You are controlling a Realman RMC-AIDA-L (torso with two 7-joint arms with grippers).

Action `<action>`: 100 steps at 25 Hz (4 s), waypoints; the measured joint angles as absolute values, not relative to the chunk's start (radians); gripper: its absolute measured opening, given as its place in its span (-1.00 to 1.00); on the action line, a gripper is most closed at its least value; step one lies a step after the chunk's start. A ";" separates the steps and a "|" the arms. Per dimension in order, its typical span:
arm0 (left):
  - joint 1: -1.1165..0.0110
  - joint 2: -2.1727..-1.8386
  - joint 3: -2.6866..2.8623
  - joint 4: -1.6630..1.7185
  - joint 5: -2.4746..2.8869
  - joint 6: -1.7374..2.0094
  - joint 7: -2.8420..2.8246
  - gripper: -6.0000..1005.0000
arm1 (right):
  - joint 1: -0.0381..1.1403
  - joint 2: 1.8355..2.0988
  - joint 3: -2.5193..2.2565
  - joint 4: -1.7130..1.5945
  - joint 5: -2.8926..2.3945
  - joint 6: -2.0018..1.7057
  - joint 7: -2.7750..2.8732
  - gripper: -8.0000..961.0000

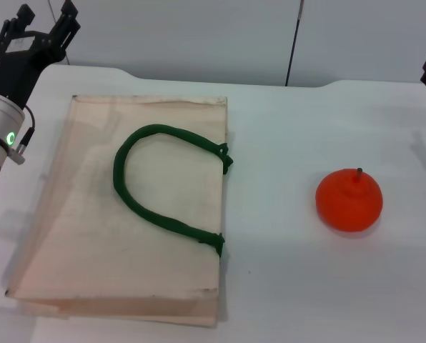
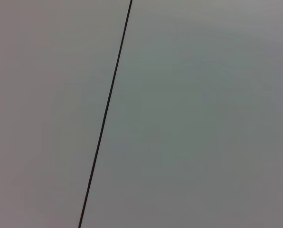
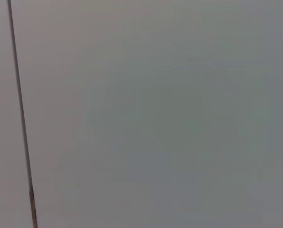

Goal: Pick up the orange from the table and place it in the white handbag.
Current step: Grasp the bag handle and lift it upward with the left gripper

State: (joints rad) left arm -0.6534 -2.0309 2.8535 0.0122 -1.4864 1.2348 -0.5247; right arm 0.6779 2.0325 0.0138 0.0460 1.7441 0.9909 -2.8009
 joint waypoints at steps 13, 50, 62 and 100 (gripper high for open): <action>-0.654 -2.031 2.858 0.012 -1.486 1.235 -0.525 0.69 | 0.678 2.032 0.014 0.046 1.744 0.991 -2.801 0.85; -0.989 -1.922 2.864 -0.520 -0.078 1.346 -1.839 0.71 | 0.668 2.029 0.017 0.044 1.744 0.988 -2.801 0.84; -0.999 -1.922 2.862 -0.412 -0.025 1.204 -1.851 0.70 | 0.672 2.029 0.017 0.046 1.744 0.988 -2.801 0.84; -1.021 -1.933 2.861 -0.356 0.008 1.174 -1.835 -0.71 | 0.681 2.026 0.015 0.045 1.743 0.939 -2.798 0.83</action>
State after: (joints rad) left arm -1.0211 -1.9329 2.8613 -0.3562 0.0079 1.1740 -1.8349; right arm 0.6808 2.0263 0.0153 0.0449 1.7427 0.9387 -2.7979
